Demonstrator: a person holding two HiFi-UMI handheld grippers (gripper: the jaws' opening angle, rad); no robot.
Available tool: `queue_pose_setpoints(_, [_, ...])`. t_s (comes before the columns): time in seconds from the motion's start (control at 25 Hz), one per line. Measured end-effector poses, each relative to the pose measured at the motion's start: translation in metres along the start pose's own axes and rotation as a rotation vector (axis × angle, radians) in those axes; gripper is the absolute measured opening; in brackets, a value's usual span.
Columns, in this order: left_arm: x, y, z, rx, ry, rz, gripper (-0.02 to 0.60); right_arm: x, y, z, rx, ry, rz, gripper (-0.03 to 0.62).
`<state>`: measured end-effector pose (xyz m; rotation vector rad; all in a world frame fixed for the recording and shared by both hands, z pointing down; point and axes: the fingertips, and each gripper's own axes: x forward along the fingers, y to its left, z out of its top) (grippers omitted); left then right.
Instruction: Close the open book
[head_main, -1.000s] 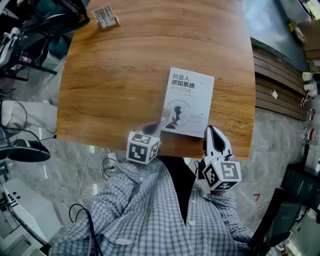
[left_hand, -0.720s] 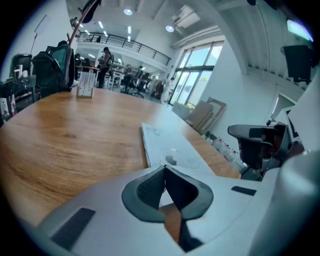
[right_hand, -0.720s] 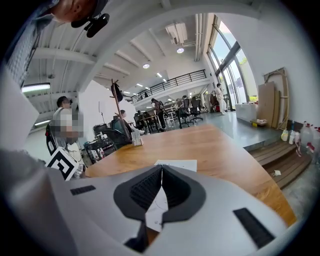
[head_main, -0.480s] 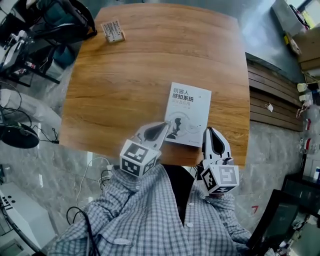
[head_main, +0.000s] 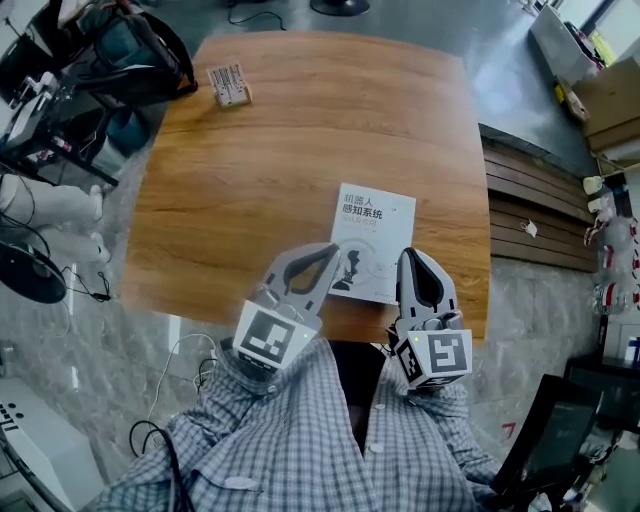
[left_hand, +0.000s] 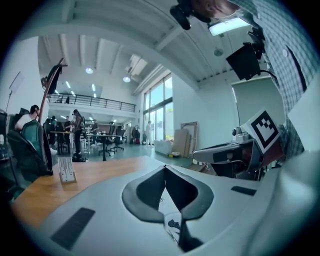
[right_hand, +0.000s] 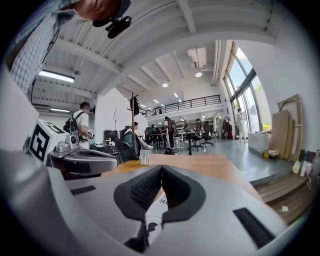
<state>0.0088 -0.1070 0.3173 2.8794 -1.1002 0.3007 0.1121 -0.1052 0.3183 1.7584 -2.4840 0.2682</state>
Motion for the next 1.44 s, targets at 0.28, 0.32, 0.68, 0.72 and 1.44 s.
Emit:
queue_pose_setpoints(0.28, [-0.003,0.004,0.001,-0.025,-0.015,0.0,0.009,0.003,0.002,0.003,0.075,-0.009,0.01,0.02])
queue_pose_setpoints(0.32, [-0.003,0.005,0.001,-0.029,-0.018,0.001,0.011,0.004,0.002,0.002,0.071,-0.007,0.012,0.02])
queue_pose_setpoints(0.68, [-0.005,0.009,-0.004,-0.045,-0.006,-0.003,0.01,0.003,0.006,0.004,0.059,0.003,0.012,0.02])
queue_pose_setpoints(0.72, [-0.005,0.008,-0.006,-0.05,-0.001,-0.005,0.011,0.003,0.007,0.004,0.06,0.004,0.01,0.02])
queue_pose_setpoints(1.44, [-0.006,0.011,-0.015,-0.074,0.03,0.006,0.011,0.001,-0.001,0.0,0.096,0.012,-0.011,0.02])
